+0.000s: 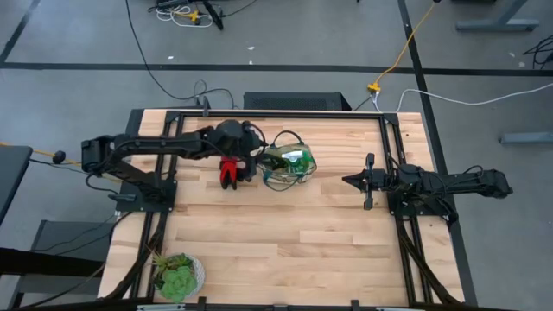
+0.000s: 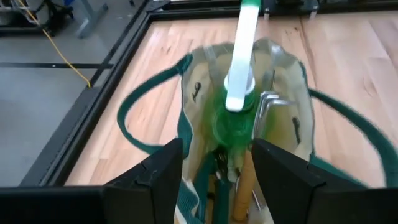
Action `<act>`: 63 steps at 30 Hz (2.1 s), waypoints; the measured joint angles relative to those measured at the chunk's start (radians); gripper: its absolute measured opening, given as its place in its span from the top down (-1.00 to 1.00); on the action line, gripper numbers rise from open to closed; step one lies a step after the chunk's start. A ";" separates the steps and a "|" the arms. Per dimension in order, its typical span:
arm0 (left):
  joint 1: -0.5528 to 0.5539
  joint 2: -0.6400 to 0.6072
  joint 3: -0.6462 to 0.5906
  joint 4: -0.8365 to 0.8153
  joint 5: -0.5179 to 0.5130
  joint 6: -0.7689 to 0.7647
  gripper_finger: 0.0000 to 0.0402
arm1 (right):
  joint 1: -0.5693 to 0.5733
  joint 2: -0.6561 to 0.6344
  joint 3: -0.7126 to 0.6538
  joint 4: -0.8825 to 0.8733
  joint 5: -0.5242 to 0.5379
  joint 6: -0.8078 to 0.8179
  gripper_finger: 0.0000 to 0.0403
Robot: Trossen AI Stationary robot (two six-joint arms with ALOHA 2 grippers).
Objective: Pick & Place Garden tools in Gardening bag
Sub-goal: Put the red gloves into the gardening bag
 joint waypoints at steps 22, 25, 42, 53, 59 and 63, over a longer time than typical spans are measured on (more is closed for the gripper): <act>-0.025 -0.062 0.108 -0.281 -0.019 -0.013 0.01 | 0.000 0.000 0.000 0.000 0.000 0.000 0.92; -0.043 -0.114 0.108 -0.326 -0.053 -0.010 0.01 | 0.000 0.000 0.000 0.000 0.000 0.000 0.92; -0.133 -0.244 0.108 -0.557 -0.181 -0.087 0.01 | 0.000 0.000 0.000 0.000 0.000 0.000 0.92; -0.208 -0.241 0.079 -0.657 -0.188 -0.079 0.01 | 0.000 0.000 0.000 0.000 0.000 0.000 0.92; -0.242 -0.241 -0.008 -0.654 -0.197 -0.087 0.01 | 0.000 0.000 0.000 0.000 0.000 0.000 0.92; -0.267 -0.240 -0.064 -0.630 -0.232 -0.086 0.01 | 0.000 0.000 0.000 0.000 0.000 0.000 0.92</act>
